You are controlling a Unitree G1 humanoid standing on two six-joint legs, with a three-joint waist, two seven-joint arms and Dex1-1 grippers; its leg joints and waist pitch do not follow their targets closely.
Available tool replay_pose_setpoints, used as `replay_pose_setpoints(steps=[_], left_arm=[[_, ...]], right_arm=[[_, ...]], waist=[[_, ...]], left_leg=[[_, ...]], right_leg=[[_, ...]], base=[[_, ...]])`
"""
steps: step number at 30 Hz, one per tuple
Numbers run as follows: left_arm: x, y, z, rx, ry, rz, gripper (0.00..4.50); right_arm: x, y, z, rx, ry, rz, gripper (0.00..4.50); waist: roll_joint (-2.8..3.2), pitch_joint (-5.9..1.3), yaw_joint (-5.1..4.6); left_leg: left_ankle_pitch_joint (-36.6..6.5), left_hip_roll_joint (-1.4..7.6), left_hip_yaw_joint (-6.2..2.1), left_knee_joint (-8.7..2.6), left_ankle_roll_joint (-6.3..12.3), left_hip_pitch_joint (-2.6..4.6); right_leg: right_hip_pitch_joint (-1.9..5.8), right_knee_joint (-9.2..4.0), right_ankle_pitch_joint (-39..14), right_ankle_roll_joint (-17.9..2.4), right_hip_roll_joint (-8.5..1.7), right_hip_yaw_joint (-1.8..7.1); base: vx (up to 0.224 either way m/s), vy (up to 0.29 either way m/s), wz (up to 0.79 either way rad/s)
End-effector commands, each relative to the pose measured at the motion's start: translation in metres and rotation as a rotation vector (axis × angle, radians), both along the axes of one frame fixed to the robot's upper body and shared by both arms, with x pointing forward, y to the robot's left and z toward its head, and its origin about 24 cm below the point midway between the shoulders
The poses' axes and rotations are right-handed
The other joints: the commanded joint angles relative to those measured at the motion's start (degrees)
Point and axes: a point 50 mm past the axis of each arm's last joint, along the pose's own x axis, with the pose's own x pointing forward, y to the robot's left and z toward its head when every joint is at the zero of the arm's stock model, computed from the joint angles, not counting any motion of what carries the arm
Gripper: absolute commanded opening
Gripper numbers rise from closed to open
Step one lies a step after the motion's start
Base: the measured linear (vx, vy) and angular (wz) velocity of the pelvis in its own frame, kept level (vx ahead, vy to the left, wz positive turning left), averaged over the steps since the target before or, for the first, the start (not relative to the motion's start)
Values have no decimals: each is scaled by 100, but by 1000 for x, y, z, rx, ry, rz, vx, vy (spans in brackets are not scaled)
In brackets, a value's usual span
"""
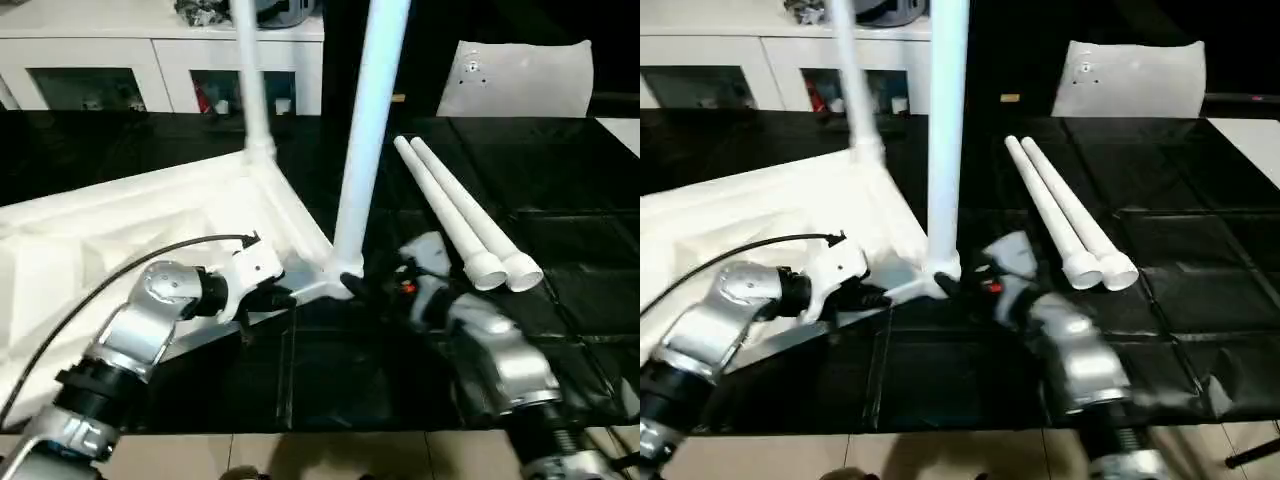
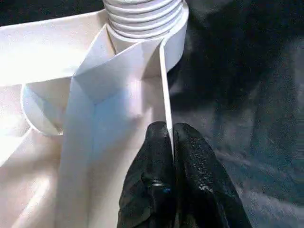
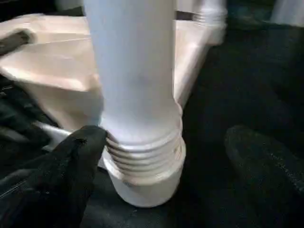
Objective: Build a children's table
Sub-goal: Rotate leg to tighten
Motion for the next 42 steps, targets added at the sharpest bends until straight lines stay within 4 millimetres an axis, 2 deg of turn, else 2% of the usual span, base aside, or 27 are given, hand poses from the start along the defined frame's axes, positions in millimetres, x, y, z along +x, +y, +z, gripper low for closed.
replay_pose_setpoints(steps=[1,3,11,13,16,18,21,22,26,28,33,34,37,40,42], left_arm=[[-1,-6,8,-6,10,-160,0],[-2,-6,9,-5,26,-195,0],[-4,-11,12,17,68,-339,0],[-2,-11,12,23,64,-357,0],[-2,-11,11,22,70,-357,0],[-1,-11,12,22,72,-365,0],[-1,-11,12,19,73,-365,0],[-1,-11,12,18,74,-365,0],[-1,-10,11,19,73,-369,0],[0,-10,10,15,74,-367,0],[0,-9,9,15,78,-362,0],[0,-9,9,10,80,-355,0],[1,-10,10,-4,72,-332,0],[3,-10,10,-9,52,-293,0],[7,-13,10,-27,28,-214,0]], right_arm=[[-2,-1,12,-30,-22,142,443],[-4,-1,15,-44,-11,205,443],[-7,-4,19,-132,31,421,443],[-8,-4,19,-150,58,478,406],[-8,-4,18,-155,72,490,387],[-8,-4,18,-151,84,500,362],[-8,-3,17,-142,91,502,351],[-8,-2,17,-141,94,508,328],[-9,1,16,-132,109,521,288],[-8,2,16,-130,112,522,280],[-10,4,15,-107,141,536,272],[-10,5,15,-96,150,539,272],[-13,7,14,-70,168,539,272],[-14,11,12,-41,181,511,272],[-12,17,8,-42,168,438,272]], waist=[[78,-345,9],[66,-348,63],[45,-354,159],[27,-362,185],[50,-365,201],[32,-370,205],[23,-374,209],[28,-373,210],[27,-372,216],[52,-374,221],[41,-374,219],[-4,-373,210],[23,-374,221],[19,-366,224],[35,-356,211]], left_leg=[[-1515,312,-115,-421,198,52],[-1458,319,-110,-420,231,51],[-1362,345,-101,-409,222,50],[-1342,338,-98,-398,225,50],[-1333,352,-106,-402,217,53],[-1297,349,-107,-400,205,50],[-1251,354,-107,-397,210,43],[-1255,350,-104,-396,208,46],[-1242,352,-106,-397,208,46],[-1266,351,-112,-398,194,47],[-1290,352,-107,-397,179,51],[-1277,351,-102,-398,186,47],[-1224,350,-100,-390,197,52],[-1275,349,-103,-397,180,53],[-1333,352,-104,-402,142,62]], right_leg=[[259,-501,-1974,-804,-545,392],[264,-483,-1884,-871,-543,382],[274,-459,-1798,-995,-568,384],[281,-458,-1833,-974,-563,374],[274,-451,-1846,-968,-569,372],[277,-444,-1786,-993,-569,370],[285,-432,-1739,-999,-571,371],[284,-438,-1766,-995,-573,370],[281,-440,-1826,-965,-567,367],[282,-441,-1840,-961,-571,366],[283,-444,-1833,-969,-568,365],[285,-447,-1836,-963,-568,366],[279,-443,-1877,-953,-572,370],[276,-457,-1980,-922,-574,364],[264,-468,-2091,-901,-576,369]], base=[[0,0,0],[0,0,0],[0,0,0],[0,0,0],[0,0,0],[0,0,0],[0,0,0],[0,0,0],[0,0,0],[0,0,0],[0,0,0],[0,0,0],[0,0,0],[0,0,0],[0,0,0]])
